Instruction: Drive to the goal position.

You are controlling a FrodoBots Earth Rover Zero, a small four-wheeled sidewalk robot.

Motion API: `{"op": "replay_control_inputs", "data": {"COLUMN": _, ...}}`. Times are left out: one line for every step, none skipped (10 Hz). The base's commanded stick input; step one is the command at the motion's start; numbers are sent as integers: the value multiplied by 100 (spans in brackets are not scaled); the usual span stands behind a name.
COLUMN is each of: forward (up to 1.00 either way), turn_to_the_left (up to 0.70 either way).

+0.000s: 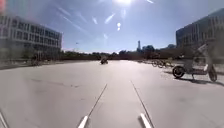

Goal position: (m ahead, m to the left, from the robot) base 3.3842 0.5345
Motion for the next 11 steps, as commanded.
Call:
{"op": "replay_control_inputs", "data": {"forward": 70, "turn_to_the_left": 0}}
{"op": "replay_control_inputs", "data": {"forward": 70, "turn_to_the_left": 0}}
{"op": "replay_control_inputs", "data": {"forward": 70, "turn_to_the_left": 0}}
{"op": "replay_control_inputs", "data": {"forward": 70, "turn_to_the_left": 0}}
{"op": "replay_control_inputs", "data": {"forward": 70, "turn_to_the_left": 0}}
{"op": "replay_control_inputs", "data": {"forward": 70, "turn_to_the_left": 0}}
{"op": "replay_control_inputs", "data": {"forward": 70, "turn_to_the_left": 0}}
{"op": "replay_control_inputs", "data": {"forward": 70, "turn_to_the_left": 0}}
{"op": "replay_control_inputs", "data": {"forward": 70, "turn_to_the_left": 0}}
{"op": "replay_control_inputs", "data": {"forward": 70, "turn_to_the_left": 0}}
{"op": "replay_control_inputs", "data": {"forward": 70, "turn_to_the_left": 0}}
